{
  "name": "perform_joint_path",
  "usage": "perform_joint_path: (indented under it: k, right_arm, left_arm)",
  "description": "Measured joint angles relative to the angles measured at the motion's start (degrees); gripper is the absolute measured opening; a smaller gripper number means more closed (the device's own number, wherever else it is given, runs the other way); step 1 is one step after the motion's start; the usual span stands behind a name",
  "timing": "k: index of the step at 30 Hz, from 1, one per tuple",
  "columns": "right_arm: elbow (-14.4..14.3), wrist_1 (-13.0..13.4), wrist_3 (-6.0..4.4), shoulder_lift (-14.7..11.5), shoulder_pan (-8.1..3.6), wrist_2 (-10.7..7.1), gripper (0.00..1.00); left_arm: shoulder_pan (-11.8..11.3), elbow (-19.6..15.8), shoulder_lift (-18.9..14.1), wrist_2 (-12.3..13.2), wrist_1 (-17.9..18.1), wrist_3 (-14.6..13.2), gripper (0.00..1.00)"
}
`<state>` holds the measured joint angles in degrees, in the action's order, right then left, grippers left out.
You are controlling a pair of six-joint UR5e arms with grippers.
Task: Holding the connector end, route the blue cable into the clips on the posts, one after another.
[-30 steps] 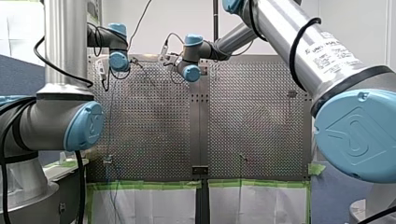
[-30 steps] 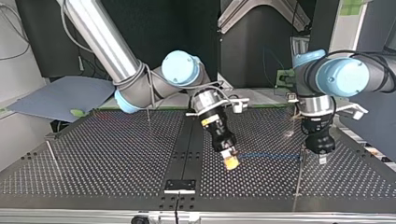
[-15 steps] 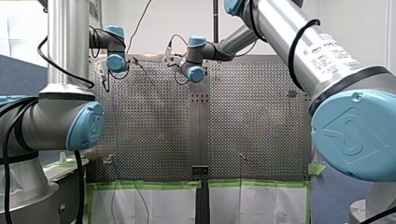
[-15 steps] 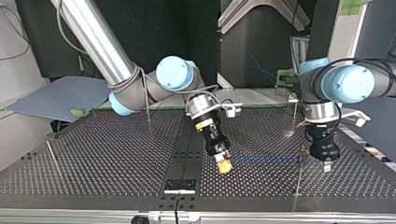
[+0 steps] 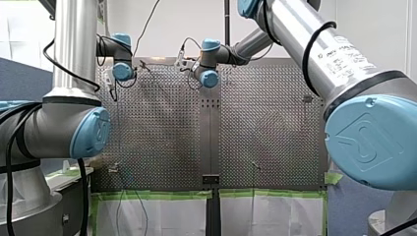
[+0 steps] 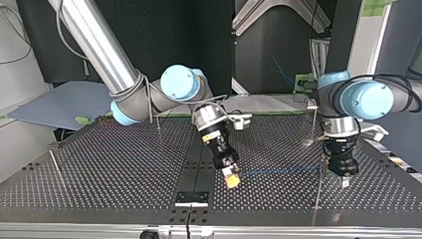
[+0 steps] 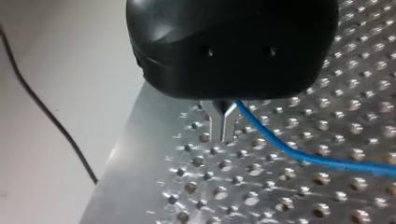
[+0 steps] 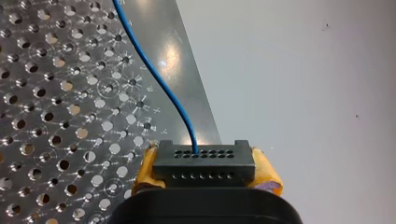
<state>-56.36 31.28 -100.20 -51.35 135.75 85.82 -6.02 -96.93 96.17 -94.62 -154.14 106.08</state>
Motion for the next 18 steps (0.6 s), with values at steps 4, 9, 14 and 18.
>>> perform_joint_path:
  k: [4, 9, 14, 18]
  right_arm:
    - [1.63, -0.2, -0.05, 1.47, -0.41, -0.58, 0.0]
    - [3.89, -0.37, -0.71, 2.76, -0.69, -1.0, 0.0]
    - [4.93, -0.7, -0.98, 3.39, -1.09, -1.4, 0.0]
    - [5.04, -1.3, -1.02, 3.47, -1.17, -1.62, 0.0]
  left_arm:
    - [-0.13, 0.84, 0.31, 0.29, 0.28, 1.54, 0.0]
    - [-0.18, 1.2, 1.44, 0.58, 0.34, 2.12, 0.0]
    - [-0.23, 1.22, 2.22, 0.59, 0.45, 2.32, 0.0]
    - [-0.27, 1.24, 2.33, 0.54, 0.2, 2.36, 0.0]
